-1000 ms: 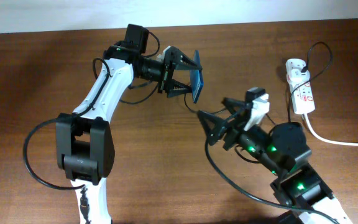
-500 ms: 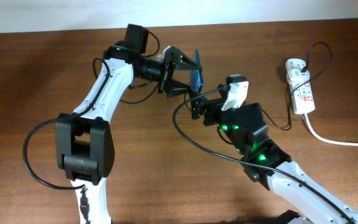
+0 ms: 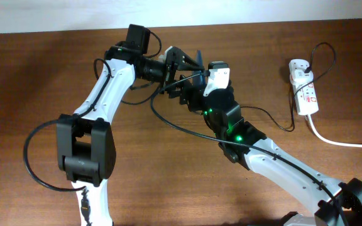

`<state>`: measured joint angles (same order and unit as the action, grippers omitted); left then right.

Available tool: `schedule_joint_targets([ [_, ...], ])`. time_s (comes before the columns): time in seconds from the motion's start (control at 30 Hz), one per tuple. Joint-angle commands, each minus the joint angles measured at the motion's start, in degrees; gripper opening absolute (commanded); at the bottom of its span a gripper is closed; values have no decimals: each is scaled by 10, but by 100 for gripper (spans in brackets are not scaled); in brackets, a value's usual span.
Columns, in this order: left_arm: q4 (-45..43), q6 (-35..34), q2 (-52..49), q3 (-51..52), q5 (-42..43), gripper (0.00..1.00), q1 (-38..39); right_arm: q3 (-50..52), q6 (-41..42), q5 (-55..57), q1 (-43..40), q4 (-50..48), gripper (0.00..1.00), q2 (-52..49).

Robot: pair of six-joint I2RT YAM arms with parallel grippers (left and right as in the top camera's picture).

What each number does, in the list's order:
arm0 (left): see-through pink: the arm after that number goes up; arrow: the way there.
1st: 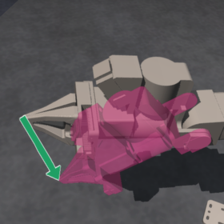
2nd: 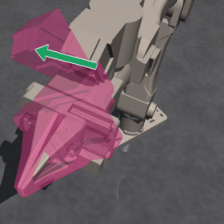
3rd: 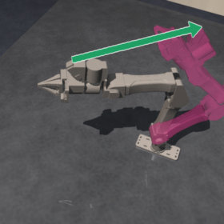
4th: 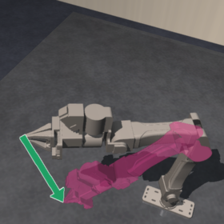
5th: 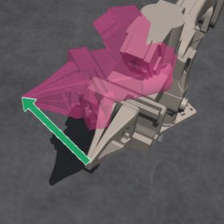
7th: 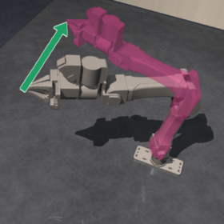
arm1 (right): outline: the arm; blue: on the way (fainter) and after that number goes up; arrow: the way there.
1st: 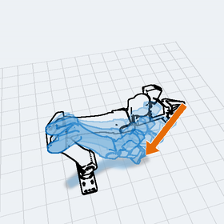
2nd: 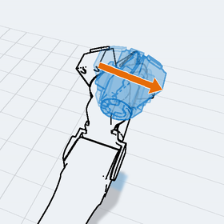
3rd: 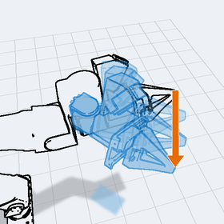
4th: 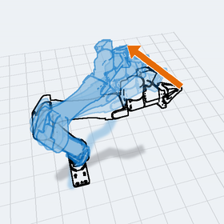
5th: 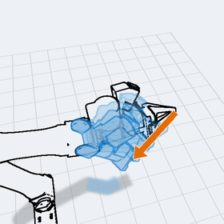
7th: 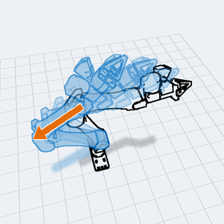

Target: Plug charger to phone and switch on socket

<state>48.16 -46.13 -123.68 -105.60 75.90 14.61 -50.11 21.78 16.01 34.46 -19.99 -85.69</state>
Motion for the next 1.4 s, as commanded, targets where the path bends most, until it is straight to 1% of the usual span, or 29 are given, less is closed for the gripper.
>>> schedule_joint_targets([
  [0.0,-2,8,-1,-5,23,53,0,-14,-5,-11,4,11,79,-2],
  [0.07,-2,8,-1,-5,23,54,0,-14,-5,-12,4,17,71,-2],
  [0.2,-2,8,-1,-5,23,54,0,-14,-5,-12,4,17,50,-2],
  [0.33,-2,8,-1,-5,23,54,0,-14,-3,-12,4,17,46,-2],
  [0.5,-2,8,-1,-5,20,55,0,-14,-3,-12,4,17,36,-2],
  [0.57,-2,8,-1,-5,16,56,0,-14,-3,-12,4,17,29,-2],
  [0.73,-2,7,-1,-5,9,57,0,-14,-3,-12,4,17,18,-2],
  [0.77,-2,7,-1,-5,8,57,0,-14,-3,-12,4,17,17,-2],
  [0.83,-2,7,-1,-5,9,57,0,-14,-3,-12,4,17,13,-2],
  [0.93,-2,7,-1,-5,8,59,0,-14,-3,-12,4,17,12,-2],
  [1.07,-2,7,-1,-5,8,67,0,-14,-3,-12,4,17,12,-2],
  [1.2,-2,7,-1,-5,8,75,0,-14,-3,-12,4,17,8,-2],
  [1.27,-2,7,-1,-5,8,86,0,-14,-3,-12,4,17,8,-2],
  [1.3,-2,7,-1,-5,8,95,0,-14,-3,-11,4,17,8,-2],
  [1.33,-2,7,-1,-5,8,100,0,-14,-3,-4,4,17,8,-2],
  [1.37,-2,8,-1,-5,8,99,0,-14,-3,0,4,17,7,-2],
])
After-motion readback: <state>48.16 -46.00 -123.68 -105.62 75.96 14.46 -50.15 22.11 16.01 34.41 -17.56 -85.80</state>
